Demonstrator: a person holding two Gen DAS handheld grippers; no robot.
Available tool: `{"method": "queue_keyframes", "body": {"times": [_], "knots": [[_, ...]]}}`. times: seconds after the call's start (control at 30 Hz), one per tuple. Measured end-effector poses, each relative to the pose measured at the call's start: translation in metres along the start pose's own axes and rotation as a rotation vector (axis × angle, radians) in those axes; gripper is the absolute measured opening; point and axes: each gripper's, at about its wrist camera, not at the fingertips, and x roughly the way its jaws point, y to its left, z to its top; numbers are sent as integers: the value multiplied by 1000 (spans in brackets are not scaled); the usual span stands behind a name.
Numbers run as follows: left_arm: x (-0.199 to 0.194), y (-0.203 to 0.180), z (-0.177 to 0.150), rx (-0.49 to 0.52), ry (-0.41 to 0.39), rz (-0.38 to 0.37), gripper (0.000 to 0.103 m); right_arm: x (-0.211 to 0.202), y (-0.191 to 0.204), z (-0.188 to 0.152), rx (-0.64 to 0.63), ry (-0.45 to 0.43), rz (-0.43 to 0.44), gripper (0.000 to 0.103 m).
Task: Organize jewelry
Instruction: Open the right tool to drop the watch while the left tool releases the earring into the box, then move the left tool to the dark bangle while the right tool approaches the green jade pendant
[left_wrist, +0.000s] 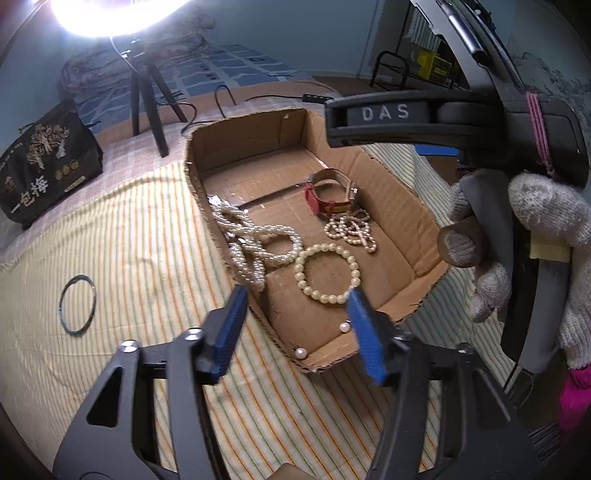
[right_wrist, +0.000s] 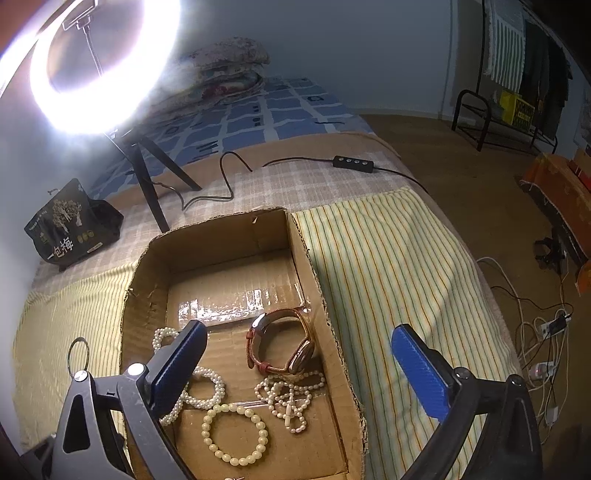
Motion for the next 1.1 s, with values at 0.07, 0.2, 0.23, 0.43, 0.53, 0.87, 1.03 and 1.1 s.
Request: {"method": "queue_keyframes", "body": {"times": [0.07,0.2,0.23,0.43,0.53,0.87,1.03,1.1], "knots": [[-1,3,0,-10,-2,2,62,0,1,0,-7,0,-3,101],[-5,8,0,-20,-10,8,62,-1,3,-1,-11,1,-12,102],[-6,9,0,-19,-11,9,62,-2,3,-1,-10,1,-14,102],[-10,10,-3,-10,-15,11,62,-7,4,-2,-8,-5,-18,102],[-13,9,-4,-6,-20,12,62,-9,4,-2,-9,-8,-21,102],[-31,25,-12,-6,-41,36,62,-23,2,-5,-5,-2,-20,103],[-49,43,-18,-27,-60,66,62,-41,7,-11,-12,-59,-13,103],[-55,52,-22,-37,-68,76,62,-49,11,-13,-25,-90,-9,103]]}}
